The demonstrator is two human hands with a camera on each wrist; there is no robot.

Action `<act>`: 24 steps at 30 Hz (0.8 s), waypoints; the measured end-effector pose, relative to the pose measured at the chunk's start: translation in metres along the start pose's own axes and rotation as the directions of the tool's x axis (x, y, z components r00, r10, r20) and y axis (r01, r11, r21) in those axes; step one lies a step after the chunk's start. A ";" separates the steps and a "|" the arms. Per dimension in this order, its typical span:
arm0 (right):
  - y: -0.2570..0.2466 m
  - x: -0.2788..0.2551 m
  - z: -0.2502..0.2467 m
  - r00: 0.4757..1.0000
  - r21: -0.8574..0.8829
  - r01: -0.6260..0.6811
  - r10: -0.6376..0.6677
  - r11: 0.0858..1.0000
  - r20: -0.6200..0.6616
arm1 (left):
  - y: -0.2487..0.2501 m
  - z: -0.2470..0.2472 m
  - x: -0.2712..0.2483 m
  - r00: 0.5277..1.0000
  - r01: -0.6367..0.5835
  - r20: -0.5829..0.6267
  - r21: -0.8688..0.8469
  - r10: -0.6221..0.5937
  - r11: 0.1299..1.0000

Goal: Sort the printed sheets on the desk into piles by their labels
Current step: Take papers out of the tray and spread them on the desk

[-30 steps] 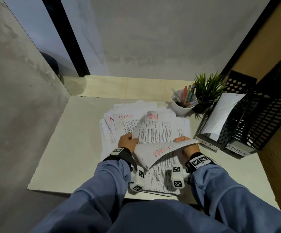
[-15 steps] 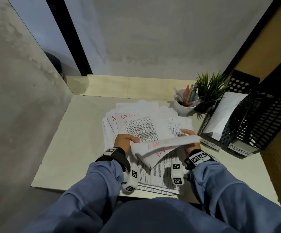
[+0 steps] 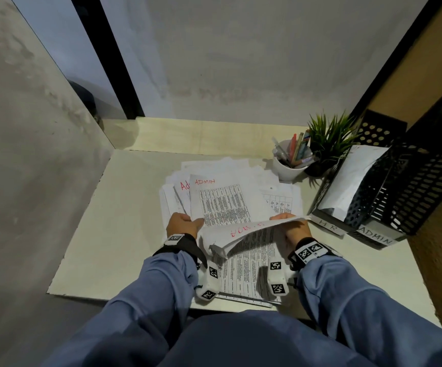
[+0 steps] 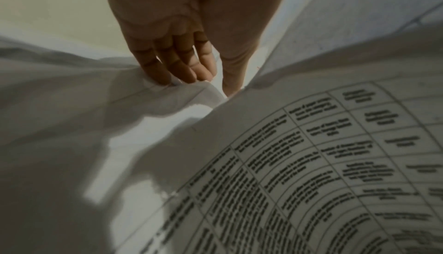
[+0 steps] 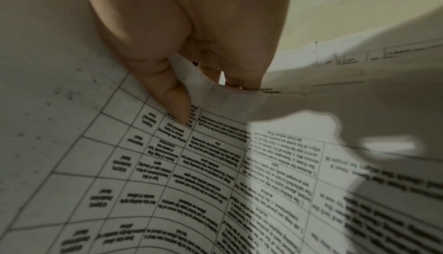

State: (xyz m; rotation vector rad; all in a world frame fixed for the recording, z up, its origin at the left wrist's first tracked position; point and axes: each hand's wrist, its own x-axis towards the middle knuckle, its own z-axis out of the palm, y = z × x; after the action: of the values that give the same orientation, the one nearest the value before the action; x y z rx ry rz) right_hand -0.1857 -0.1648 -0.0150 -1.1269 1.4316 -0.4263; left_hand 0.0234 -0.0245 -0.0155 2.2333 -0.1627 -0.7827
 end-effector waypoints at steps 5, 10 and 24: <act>0.007 0.009 -0.004 0.997 -0.012 -0.073 0.073 0.997 0.020 | 0.001 -0.004 0.002 0.996 -0.071 -0.049 0.042 0.073 0.997; 0.012 0.011 -0.003 1.000 0.042 -0.023 0.022 0.999 0.011 | -0.001 -0.014 -0.003 0.947 -0.296 -0.088 0.139 0.309 0.945; -0.020 0.003 -0.012 0.974 0.098 -0.055 0.075 0.994 -0.215 | 0.009 0.001 -0.016 0.952 -0.189 0.160 -0.355 0.259 0.915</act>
State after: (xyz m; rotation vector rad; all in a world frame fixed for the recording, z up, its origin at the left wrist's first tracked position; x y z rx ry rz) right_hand -0.1887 -0.1808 0.0025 -0.9795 1.6191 -0.5777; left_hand 0.0108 -0.0260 -0.0019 1.7727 -0.3531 -0.8425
